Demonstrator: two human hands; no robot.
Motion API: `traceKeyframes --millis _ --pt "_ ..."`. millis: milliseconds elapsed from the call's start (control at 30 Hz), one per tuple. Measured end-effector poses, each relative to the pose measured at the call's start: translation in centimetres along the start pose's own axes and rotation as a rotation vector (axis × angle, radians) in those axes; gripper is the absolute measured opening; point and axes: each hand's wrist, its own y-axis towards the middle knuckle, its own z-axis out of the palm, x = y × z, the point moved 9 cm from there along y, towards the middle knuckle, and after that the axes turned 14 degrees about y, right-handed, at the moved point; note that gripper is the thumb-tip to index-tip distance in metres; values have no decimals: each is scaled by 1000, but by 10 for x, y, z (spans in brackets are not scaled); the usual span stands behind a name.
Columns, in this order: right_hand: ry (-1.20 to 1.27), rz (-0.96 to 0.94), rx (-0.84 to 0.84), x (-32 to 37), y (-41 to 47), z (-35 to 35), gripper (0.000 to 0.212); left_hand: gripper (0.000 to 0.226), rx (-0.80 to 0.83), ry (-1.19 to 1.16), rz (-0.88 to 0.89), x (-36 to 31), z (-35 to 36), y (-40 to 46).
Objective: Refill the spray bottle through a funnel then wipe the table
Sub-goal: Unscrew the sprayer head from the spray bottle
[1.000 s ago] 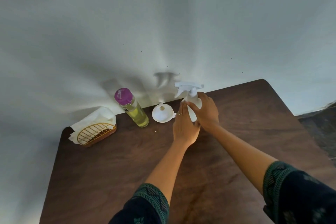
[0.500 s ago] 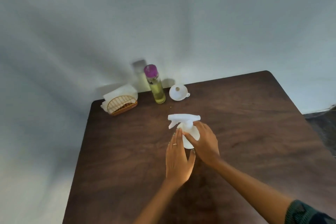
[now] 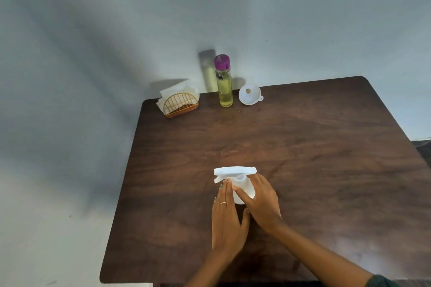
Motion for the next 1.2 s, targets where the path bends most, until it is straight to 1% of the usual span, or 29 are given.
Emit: traceKeyframes --millis 133,267,400,500,567,733,800,933,1000,1067,1133,1200 --pt "11 27 -1 1 -1 0 46 76 -16 0 14 0 0 0" --pt "137 75 -8 5 -3 -1 44 75 -40 -68 -13 0 -9 13" --pt "314 143 -122 19 -6 -7 37 51 -69 -63 26 -7 -14 31" --pt "404 170 -227 25 -4 -12 36 48 -50 -19 28 -2 -10 38" --pt "405 168 -239 28 -3 -12 35 49 -39 3 44 1 -7 40" --pt "346 173 -206 24 3 -12 28 50 -50 -35 49 -2 -9 43" --pt "302 172 -164 21 5 -11 26 49 -50 -54 31 0 -8 44" --pt "198 35 -12 27 9 -6 19 51 -37 -87 6 2 -6 44" --pt "181 -6 35 31 12 -6 27 52 -18 -103 -8 4 -3 44" --pt "181 -39 40 39 15 -7 39 55 -7 -112 -10 5 -1 43" --pt "201 -5 30 42 18 -5 48 59 -5 -120 -15 6 2 43" --pt "244 41 -27 41 20 -6 57 61 -7 -127 -15 6 3 44"
